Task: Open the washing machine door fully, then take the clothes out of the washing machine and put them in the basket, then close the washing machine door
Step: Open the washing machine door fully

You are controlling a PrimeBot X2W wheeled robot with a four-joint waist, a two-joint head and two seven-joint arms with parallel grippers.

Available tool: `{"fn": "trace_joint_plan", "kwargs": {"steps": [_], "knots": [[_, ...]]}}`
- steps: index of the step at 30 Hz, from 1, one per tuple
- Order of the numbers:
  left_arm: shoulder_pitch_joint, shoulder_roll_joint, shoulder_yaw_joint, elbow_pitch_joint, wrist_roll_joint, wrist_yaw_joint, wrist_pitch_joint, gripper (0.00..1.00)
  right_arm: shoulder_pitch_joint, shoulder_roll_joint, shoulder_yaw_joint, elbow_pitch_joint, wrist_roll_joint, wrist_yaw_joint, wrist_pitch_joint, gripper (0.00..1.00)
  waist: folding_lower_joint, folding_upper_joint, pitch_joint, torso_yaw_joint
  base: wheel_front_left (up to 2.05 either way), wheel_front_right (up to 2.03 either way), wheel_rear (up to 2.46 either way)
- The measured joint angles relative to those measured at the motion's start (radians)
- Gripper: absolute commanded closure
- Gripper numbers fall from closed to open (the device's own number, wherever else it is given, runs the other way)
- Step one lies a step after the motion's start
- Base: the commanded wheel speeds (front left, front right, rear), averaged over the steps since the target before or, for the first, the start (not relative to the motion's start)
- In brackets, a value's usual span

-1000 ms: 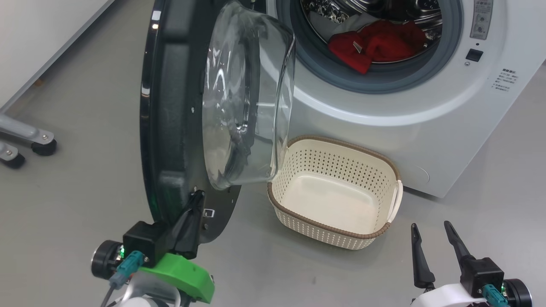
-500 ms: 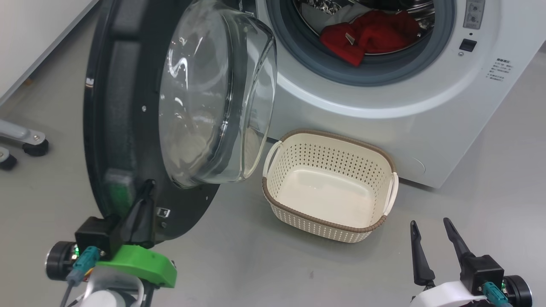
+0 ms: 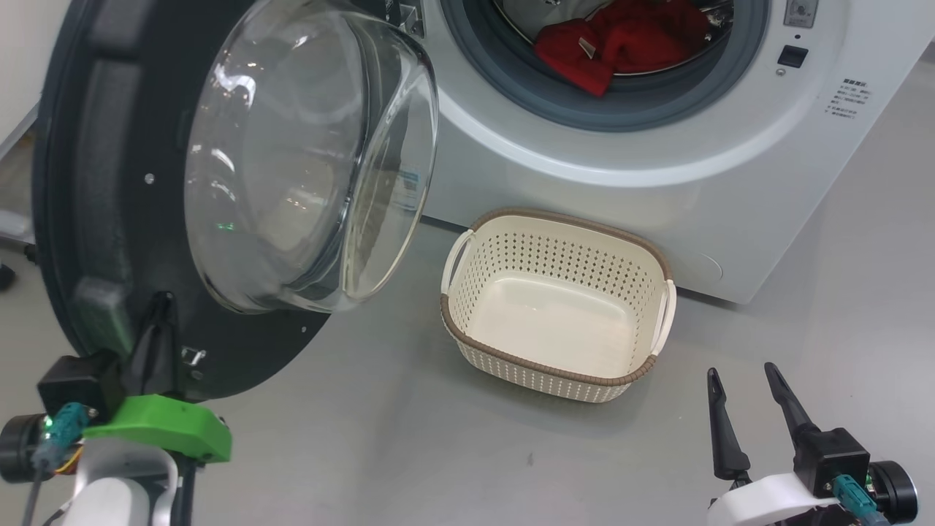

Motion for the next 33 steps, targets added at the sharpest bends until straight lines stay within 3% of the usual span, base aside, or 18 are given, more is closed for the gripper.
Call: {"fn": "trace_joint_plan", "kwargs": {"steps": [19,33], "knots": [[-0.099,0.063,0.157,0.16,-0.042,0.0,-0.035,1.0,-0.007,-0.006,0.0,-0.006,0.0,0.003,0.0,0.0,0.0,0.0,0.008,-0.016,0.0,0.0,0.0],[-0.158,0.103,0.208,0.272,-0.054,0.001,-0.054,1.0,-0.016,-0.005,0.002,-0.012,0.001,0.008,0.007,0.0,0.0001,0.0,0.016,-0.028,0.0,0.0,0.0]]}}
